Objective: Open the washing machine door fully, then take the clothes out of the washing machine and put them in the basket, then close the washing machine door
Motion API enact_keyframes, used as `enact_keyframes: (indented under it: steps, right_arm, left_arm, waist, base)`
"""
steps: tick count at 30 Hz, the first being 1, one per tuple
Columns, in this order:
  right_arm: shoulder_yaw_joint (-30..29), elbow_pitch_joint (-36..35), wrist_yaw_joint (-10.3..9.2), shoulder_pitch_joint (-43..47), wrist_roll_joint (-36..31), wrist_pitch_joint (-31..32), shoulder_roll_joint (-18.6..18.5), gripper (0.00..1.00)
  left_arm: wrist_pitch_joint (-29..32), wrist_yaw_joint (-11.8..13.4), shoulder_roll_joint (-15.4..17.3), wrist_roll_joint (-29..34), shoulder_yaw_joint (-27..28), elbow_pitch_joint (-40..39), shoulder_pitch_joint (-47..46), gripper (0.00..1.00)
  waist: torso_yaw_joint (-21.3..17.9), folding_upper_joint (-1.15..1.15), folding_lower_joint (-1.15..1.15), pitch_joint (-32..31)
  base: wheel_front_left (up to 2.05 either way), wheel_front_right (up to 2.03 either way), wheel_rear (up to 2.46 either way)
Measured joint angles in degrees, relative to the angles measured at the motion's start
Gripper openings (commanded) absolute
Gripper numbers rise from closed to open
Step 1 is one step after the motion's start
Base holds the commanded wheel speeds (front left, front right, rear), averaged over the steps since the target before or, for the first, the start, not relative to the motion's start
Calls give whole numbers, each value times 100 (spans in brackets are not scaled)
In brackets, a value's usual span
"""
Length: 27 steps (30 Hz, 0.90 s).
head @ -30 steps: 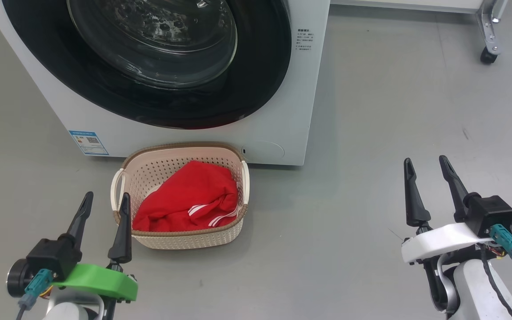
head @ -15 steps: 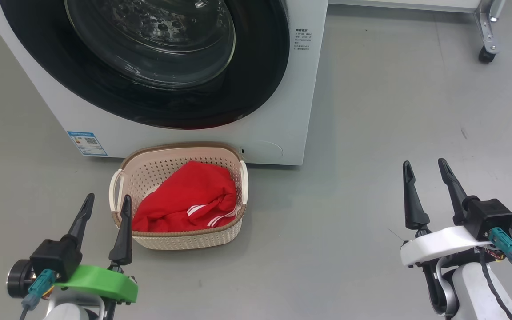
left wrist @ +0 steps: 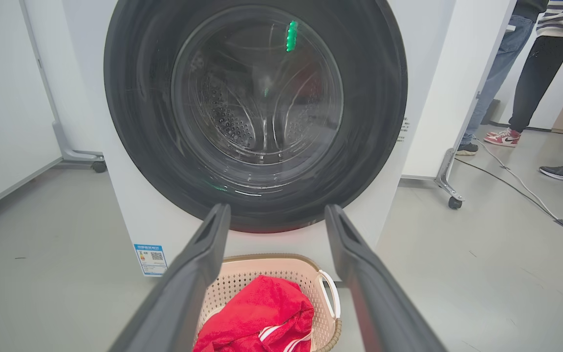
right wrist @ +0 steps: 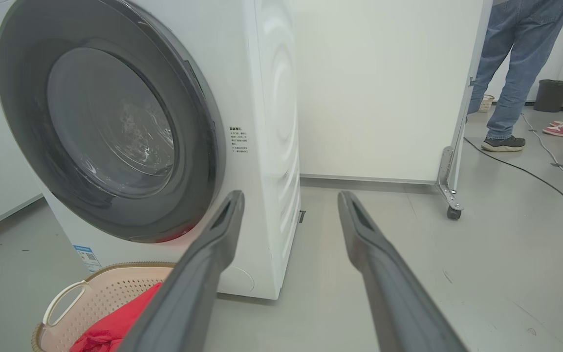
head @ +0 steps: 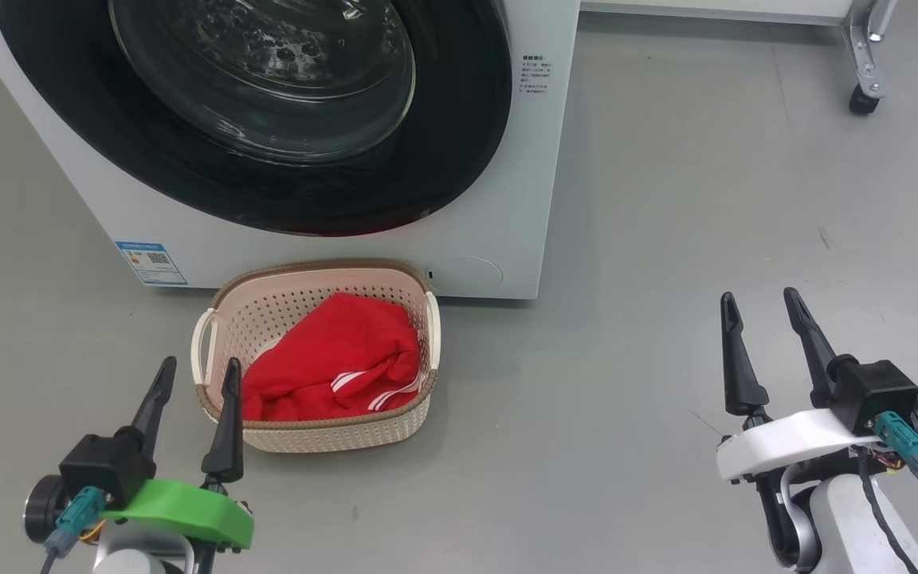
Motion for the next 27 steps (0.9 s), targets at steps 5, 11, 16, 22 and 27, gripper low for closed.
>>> enact_keyframes:
  steps: [5, 11, 16, 22, 27]
  right_arm:
    - [2, 0, 5, 11, -42, 0, 10, 100]
    - [5, 0, 21, 14, -43, 0, 20, 100]
    - [5, 1, 23, 18, -43, 0, 26, 100]
    - [7, 1, 54, 25, -43, 0, 43, 100]
    - [20, 166, 53, 116, -42, 4, 90, 0]
  left_arm:
    - [1, 0, -4, -129, -123, 110, 49, 100]
    - [1, 0, 1, -188, -156, 107, 49, 100]
    - [1, 0, 10, -208, -192, 108, 49, 100]
    - [1, 0, 67, -215, -227, 90, 49, 100]
    - [24, 1, 15, -214, -264, 257, 89, 0]
  waist:
    - [-2, 0, 0, -2]
    - [4, 0, 0, 1]
    - [3, 0, 0, -6]
    - [-2, 0, 0, -10]
    - [-5, 0, 0, -7]
  base:
    - [0, 0, 0]
    - [0, 0, 0]
    - [0, 0, 0]
    - [0, 0, 0]
    - [0, 0, 0]
